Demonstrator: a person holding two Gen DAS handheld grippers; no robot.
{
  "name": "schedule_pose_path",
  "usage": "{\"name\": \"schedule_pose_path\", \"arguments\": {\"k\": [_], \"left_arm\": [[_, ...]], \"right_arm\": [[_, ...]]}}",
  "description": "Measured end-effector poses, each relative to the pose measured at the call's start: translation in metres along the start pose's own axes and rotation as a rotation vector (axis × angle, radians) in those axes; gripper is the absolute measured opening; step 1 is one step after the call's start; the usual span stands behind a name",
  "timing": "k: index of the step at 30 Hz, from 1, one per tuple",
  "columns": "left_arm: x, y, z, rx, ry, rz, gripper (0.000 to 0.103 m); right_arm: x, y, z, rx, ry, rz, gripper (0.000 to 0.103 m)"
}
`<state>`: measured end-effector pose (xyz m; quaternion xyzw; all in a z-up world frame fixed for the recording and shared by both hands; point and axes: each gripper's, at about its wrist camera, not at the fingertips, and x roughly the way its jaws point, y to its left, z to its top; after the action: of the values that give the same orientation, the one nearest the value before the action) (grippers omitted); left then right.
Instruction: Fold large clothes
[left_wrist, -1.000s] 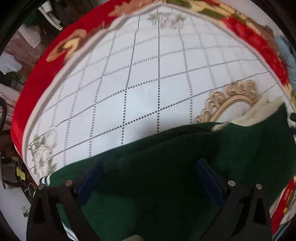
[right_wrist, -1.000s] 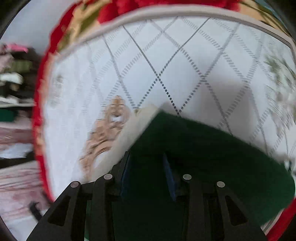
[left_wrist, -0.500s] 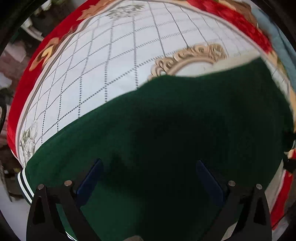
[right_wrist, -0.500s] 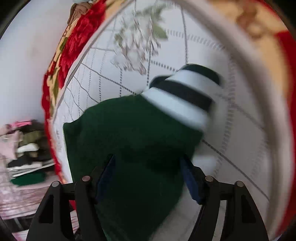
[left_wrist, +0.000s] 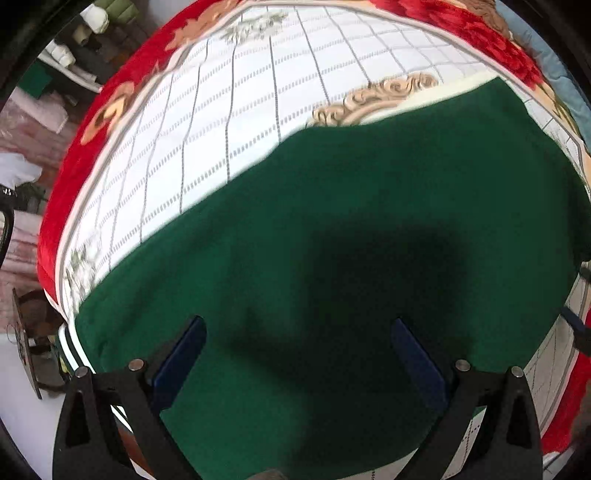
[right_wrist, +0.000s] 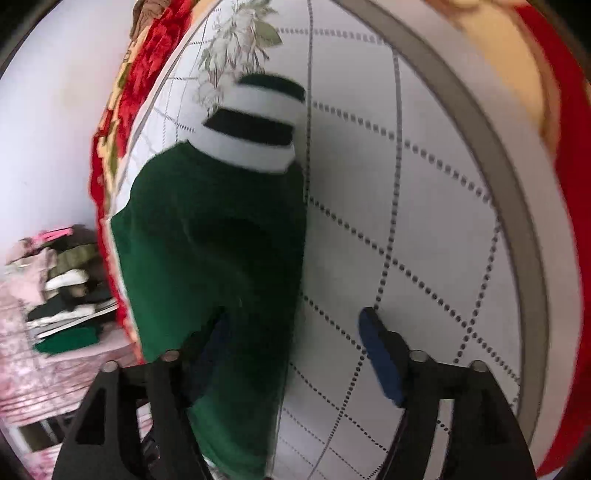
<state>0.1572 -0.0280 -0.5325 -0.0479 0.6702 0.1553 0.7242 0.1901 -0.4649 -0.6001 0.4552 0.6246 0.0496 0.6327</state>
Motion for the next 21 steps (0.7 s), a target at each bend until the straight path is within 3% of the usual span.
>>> {"name": "schedule_pose_path", "arguments": {"k": [2, 3, 9, 10, 11, 12, 13, 16, 18, 21], "left_arm": [[0.008, -0.009, 0.002, 0.004, 0.019, 0.003, 0.103], [0.011, -0.011, 0.002, 0.007, 0.02, 0.003, 0.103], [0.018, -0.036, 0.018, 0.048, -0.023, 0.023, 0.103], [0.018, -0.038, 0.019, 0.054, -0.029, 0.03, 0.103], [0.02, -0.042, 0.022, 0.061, -0.039, 0.037, 0.103], [0.019, -0.044, 0.024, 0.067, -0.044, 0.048, 0.103], [0.018, -0.046, 0.025, 0.073, -0.048, 0.057, 0.103], [0.012, -0.053, 0.032, 0.082, -0.062, 0.053, 0.103], [0.006, -0.058, 0.037, 0.079, -0.069, 0.034, 0.103], [-0.008, -0.077, 0.037, 0.072, -0.073, -0.033, 0.103]], "right_arm": [[0.016, -0.004, 0.015, -0.016, 0.004, 0.076, 0.091], [0.021, -0.002, 0.021, -0.025, 0.0, 0.115, 0.103], [0.039, 0.043, 0.045, -0.139, -0.024, 0.14, 0.103], [0.043, 0.051, 0.047, -0.158, -0.013, 0.154, 0.097], [0.048, 0.057, 0.048, -0.168, -0.008, 0.148, 0.083], [0.053, 0.06, 0.049, -0.166, 0.004, 0.135, 0.041], [0.057, 0.06, 0.05, -0.139, 0.01, 0.155, 0.028], [0.054, 0.069, 0.053, -0.058, -0.058, 0.17, 0.017], [0.027, 0.07, 0.043, -0.006, -0.144, 0.198, 0.016], [-0.031, 0.048, 0.018, 0.085, -0.301, 0.17, 0.014]]}}
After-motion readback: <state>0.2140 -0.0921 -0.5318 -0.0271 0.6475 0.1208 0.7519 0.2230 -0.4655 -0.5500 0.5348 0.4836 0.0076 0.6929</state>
